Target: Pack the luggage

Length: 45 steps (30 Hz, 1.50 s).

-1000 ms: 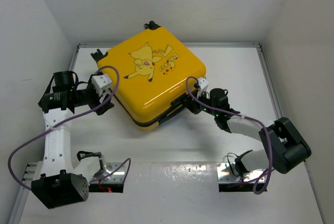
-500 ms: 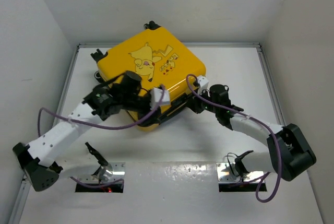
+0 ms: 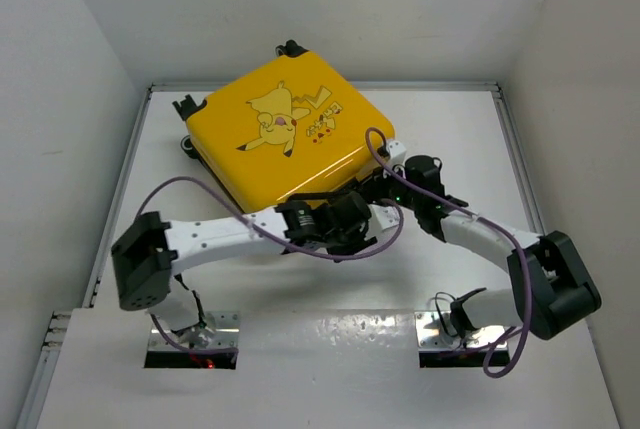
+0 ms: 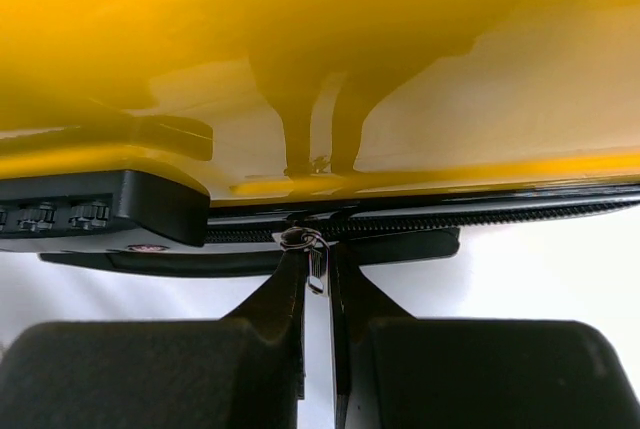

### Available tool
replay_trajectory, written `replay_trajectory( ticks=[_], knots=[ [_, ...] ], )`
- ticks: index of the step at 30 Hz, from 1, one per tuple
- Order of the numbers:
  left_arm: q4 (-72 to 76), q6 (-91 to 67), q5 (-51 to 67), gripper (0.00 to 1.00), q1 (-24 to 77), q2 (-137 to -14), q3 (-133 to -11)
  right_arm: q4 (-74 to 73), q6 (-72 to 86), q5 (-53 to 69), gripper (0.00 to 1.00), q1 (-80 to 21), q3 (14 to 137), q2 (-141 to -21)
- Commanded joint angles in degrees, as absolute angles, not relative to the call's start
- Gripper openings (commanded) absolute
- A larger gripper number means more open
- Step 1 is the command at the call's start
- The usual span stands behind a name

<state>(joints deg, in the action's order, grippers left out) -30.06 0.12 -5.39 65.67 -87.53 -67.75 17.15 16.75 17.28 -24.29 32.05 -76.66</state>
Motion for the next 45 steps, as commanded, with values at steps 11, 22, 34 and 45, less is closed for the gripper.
replay_trajectory(
  ticks=[11, 22, 34, 45],
  knots=[
    [-24.1, -1.2, -29.8, 0.46, 65.4, -103.4, -75.7, 27.2, 20.2, 19.2, 0.0, -19.9, 32.4, -77.4],
    [-20.3, -4.0, -25.9, 0.45, 61.5, -110.3, -69.6, 27.7, 19.8, 21.5, 0.0, -18.0, 32.3, -77.8],
    [-22.3, 2.5, -36.0, 0.66, 68.1, -105.6, -73.3, 28.7, 19.4, 22.1, 0.0, -17.1, 32.0, -78.4],
    [-36.7, 0.1, -33.8, 0.75, 69.2, -108.1, -85.4, 27.3, 19.2, 22.4, 0.0, -18.4, 33.4, -79.5]
  ],
)
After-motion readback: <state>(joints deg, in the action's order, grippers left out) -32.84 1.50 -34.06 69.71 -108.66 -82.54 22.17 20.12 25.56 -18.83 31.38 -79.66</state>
